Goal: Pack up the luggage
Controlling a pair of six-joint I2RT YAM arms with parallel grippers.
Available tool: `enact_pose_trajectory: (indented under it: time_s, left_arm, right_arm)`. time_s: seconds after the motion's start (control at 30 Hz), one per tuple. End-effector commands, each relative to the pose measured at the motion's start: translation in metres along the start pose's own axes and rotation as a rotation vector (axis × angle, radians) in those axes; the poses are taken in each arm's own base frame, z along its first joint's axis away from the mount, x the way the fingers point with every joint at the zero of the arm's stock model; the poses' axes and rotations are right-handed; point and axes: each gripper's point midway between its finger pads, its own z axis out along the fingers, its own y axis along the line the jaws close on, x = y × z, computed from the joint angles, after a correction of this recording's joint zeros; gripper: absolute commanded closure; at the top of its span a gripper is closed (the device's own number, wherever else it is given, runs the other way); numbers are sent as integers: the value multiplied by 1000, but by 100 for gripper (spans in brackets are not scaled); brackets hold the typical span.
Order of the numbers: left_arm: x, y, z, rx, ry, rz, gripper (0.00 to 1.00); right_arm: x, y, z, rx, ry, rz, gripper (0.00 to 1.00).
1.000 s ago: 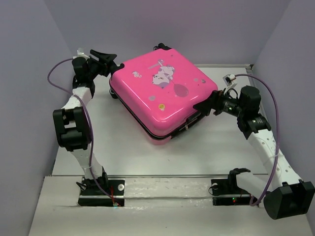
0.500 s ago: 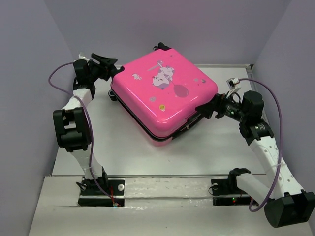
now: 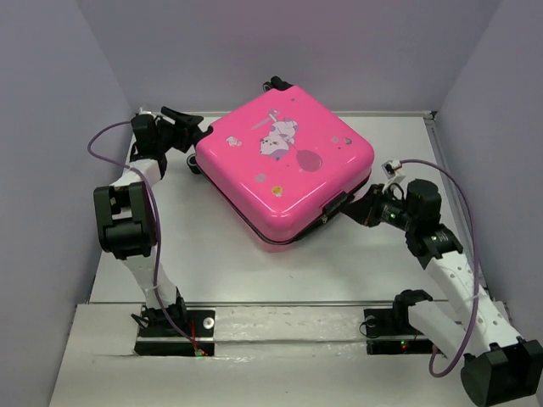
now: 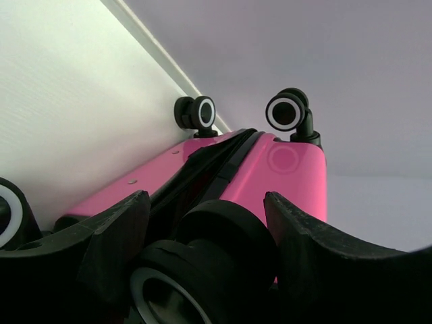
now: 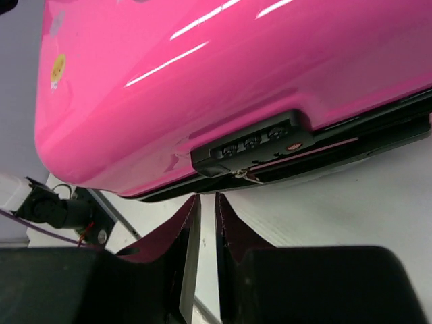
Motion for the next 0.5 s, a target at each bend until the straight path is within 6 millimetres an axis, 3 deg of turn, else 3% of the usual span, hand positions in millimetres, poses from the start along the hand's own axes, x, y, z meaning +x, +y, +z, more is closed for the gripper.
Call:
enact_pose_trajectory:
  time_s: [0.0,0.03,0.17,0.27,0.3,0.4,0.47]
  left_arm:
    - [7,-43,4,143,36,89,76]
    - [6,-44,4,145,33,98,66]
    - [-2,-47,9,134,23,132,56]
    - [-7,-53,10,128,15,164,32]
    - [-9,-55,8,129,12,169,18]
    - [-18,-64,2,135,-22,210,1]
    - [-37,-89,-17,140,-102,284,1]
  right_arm:
    - [11,9,14,-42,7,-14,81]
    - [16,5,19,-25,13,-11,80]
    - [28,-3,35,3,26,-19,69]
    - [32,-7,39,0,11,-28,60]
    - [31,-8,41,-2,1,-36,58]
    - [42,-9,47,-25,13,-47,57]
    - [45,-15,52,-9,5,-51,56]
